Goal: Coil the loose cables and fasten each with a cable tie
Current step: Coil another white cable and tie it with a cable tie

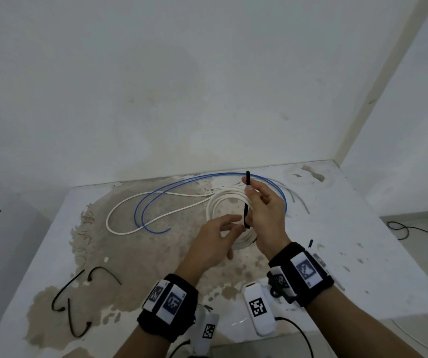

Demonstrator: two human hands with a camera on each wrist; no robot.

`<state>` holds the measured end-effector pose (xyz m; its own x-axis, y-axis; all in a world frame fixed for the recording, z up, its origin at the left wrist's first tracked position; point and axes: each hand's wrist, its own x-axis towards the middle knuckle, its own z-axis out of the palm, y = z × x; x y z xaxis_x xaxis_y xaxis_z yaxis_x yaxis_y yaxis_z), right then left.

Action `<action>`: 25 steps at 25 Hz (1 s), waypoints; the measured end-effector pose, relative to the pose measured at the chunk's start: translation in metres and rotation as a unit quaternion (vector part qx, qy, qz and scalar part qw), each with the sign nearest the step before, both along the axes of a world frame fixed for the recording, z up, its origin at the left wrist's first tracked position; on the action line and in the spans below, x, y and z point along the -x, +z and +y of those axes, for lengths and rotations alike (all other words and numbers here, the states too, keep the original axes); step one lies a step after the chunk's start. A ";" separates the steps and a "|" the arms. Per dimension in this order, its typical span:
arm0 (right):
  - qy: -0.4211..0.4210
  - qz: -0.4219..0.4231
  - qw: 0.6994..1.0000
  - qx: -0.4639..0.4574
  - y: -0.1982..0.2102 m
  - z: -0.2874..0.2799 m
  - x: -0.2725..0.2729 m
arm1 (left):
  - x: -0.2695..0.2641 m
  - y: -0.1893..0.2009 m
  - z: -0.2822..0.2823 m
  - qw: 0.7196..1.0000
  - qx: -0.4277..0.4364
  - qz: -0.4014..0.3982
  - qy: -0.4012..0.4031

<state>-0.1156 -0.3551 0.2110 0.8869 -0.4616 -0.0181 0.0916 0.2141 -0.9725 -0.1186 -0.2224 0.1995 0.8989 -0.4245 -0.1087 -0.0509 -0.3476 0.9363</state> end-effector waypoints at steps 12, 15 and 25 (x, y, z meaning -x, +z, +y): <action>0.005 0.004 1.000 0.006 0.001 -0.007 -0.001 | -0.008 0.015 -0.011 0.982 0.159 -0.001 0.104; -0.003 -0.011 0.996 0.084 0.000 -0.002 -0.002 | -0.013 0.018 -0.011 0.971 0.150 -0.101 0.155; -0.022 -0.099 0.961 0.258 0.001 0.006 -0.009 | -0.018 0.028 -0.013 0.933 0.192 -0.195 0.233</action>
